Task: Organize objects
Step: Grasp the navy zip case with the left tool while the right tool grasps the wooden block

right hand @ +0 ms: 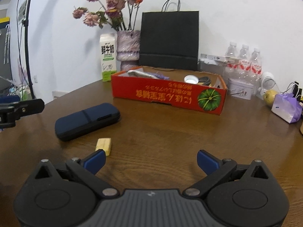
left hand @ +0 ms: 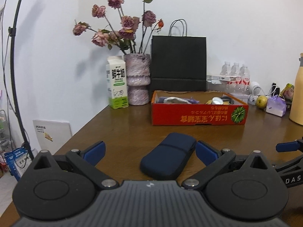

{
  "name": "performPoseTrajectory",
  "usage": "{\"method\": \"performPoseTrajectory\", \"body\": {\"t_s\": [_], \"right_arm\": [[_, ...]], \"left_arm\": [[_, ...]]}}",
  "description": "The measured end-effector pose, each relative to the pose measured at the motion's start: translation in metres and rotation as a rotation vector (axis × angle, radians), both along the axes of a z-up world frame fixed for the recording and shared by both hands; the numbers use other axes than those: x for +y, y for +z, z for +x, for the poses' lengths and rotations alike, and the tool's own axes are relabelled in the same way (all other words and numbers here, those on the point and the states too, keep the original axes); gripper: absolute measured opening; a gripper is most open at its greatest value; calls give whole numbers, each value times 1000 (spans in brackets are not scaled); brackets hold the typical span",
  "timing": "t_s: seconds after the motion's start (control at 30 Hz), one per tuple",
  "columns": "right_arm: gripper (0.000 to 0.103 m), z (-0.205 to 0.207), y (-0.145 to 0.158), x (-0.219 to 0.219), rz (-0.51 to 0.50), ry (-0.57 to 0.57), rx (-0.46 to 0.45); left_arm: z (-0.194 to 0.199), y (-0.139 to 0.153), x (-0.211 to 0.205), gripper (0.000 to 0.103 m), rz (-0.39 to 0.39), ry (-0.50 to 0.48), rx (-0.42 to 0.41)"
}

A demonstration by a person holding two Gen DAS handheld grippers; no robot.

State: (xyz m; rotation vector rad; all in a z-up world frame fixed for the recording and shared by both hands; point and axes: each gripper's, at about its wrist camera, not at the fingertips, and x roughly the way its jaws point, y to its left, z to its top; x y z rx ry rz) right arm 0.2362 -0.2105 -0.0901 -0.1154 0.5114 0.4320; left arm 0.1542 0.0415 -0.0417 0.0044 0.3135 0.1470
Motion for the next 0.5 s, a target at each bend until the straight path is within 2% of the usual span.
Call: {"method": "performPoseTrajectory", "body": {"t_s": [0.17,0.3,0.5], "right_arm": [[103,-2,-3,15,-39,24,39],[103,5,-10,26,-78,35,117],[103,9,-16,40,-70,67,164]], "left_arm": [[-9,-2,14,103,-9,21,5],[-10,-3,22,103,-19,30,13],[-11,-6,32,103,-43,39,24]]}}
